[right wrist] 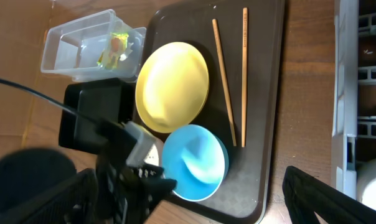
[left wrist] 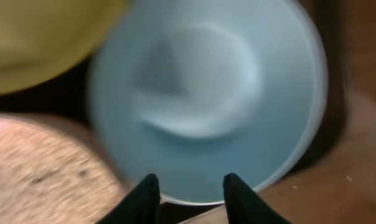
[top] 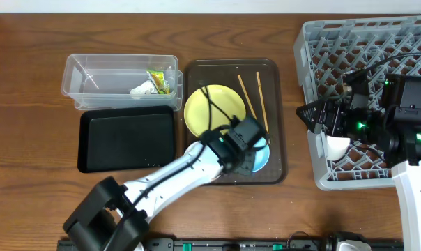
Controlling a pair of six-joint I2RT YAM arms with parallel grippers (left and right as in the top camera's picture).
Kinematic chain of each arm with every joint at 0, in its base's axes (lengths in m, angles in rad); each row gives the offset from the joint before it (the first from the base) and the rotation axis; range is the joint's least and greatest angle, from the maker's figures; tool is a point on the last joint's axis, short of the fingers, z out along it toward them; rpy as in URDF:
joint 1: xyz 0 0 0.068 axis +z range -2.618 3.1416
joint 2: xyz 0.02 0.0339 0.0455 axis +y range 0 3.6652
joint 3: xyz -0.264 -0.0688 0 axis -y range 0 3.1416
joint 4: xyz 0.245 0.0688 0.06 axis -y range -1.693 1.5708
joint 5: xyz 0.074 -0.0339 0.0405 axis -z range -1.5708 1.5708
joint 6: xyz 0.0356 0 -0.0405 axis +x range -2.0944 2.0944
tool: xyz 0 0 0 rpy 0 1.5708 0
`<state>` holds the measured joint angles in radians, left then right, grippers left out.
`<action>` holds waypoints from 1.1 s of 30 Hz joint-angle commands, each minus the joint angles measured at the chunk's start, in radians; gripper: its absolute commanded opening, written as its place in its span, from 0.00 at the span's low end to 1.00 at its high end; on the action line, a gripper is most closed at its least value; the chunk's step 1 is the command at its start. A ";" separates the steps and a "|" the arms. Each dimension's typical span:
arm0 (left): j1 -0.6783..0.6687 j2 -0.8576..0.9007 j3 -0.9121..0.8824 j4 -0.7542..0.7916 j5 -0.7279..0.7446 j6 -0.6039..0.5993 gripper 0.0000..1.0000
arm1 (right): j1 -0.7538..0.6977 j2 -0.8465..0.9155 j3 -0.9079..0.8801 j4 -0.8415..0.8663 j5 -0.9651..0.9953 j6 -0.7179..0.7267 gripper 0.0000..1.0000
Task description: Sort waste into correct bins and load items into the dishwasher rack
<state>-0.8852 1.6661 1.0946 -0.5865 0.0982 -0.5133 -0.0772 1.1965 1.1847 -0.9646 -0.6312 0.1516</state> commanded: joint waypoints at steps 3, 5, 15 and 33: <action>-0.069 -0.001 0.019 0.066 -0.033 0.169 0.26 | 0.008 0.000 0.012 0.003 0.000 -0.011 0.93; -0.081 0.016 0.019 0.088 -0.040 0.186 0.26 | 0.008 0.000 0.012 0.003 0.000 -0.010 0.93; -0.082 0.143 0.021 0.166 0.024 0.225 0.21 | 0.008 0.000 0.011 -0.008 0.000 -0.011 0.93; -0.035 -0.039 0.050 0.025 -0.024 0.206 0.38 | 0.008 0.000 0.011 -0.008 0.030 -0.011 0.93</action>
<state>-0.9539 1.7153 1.1175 -0.5102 0.2131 -0.2432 -0.0772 1.1965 1.1847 -0.9714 -0.6052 0.1516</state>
